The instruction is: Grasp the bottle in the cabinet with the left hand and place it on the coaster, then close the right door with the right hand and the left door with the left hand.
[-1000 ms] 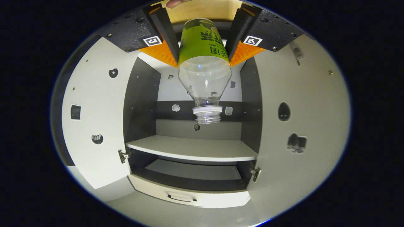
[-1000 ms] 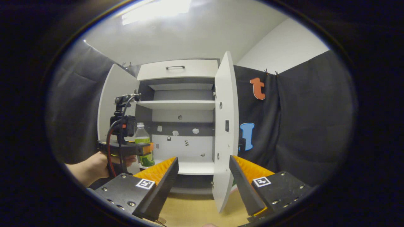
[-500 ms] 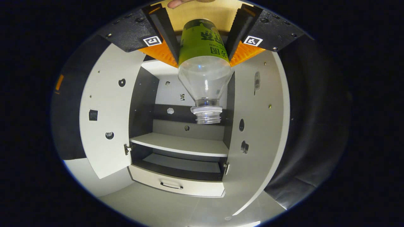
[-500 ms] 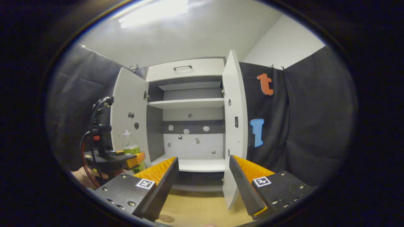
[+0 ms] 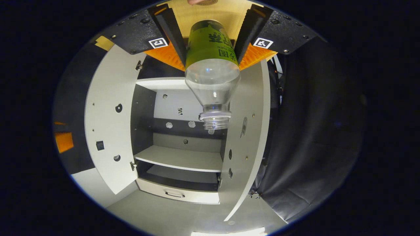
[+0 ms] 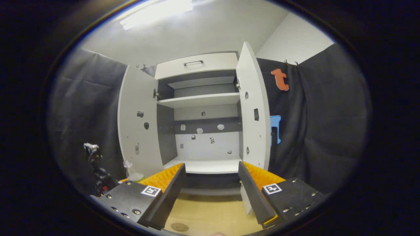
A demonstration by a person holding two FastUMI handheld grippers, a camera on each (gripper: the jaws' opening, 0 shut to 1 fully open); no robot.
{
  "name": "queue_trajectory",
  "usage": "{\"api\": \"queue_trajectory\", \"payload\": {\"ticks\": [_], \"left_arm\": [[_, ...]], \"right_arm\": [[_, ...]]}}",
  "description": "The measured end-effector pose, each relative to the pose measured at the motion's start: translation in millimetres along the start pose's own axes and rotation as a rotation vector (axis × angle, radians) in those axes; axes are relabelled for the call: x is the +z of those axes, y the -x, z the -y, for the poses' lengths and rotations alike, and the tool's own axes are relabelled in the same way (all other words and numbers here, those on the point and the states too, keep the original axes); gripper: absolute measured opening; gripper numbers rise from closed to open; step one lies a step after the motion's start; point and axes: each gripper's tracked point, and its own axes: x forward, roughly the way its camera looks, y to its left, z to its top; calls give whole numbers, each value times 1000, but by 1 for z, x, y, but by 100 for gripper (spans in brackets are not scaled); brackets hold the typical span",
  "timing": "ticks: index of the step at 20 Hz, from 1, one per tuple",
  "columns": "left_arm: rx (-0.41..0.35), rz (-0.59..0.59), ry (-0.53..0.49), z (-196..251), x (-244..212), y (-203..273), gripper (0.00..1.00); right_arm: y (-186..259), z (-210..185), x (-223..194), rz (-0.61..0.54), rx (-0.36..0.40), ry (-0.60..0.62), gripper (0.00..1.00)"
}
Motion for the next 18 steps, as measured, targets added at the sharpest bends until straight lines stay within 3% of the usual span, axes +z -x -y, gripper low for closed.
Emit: {"api": "queue_trajectory", "payload": {"ticks": [4,5,8,13,18], "left_arm": [[-57,-63,-48,8,-64,8,80],[-82,-65,-51,14,-75,12,80],[-178,-59,-65,36,-107,21,80],[-261,-70,-143,60,-157,33,81],[-315,-83,-227,67,-191,32,81]], "right_arm": [[-7,-6,-11,-3,21,0,94],[-10,-5,-14,-2,23,10,98],[-23,5,-27,-25,0,0,98],[-47,14,-38,-59,-38,-41,97],[-58,-1,-46,-49,17,-16,98]]}}
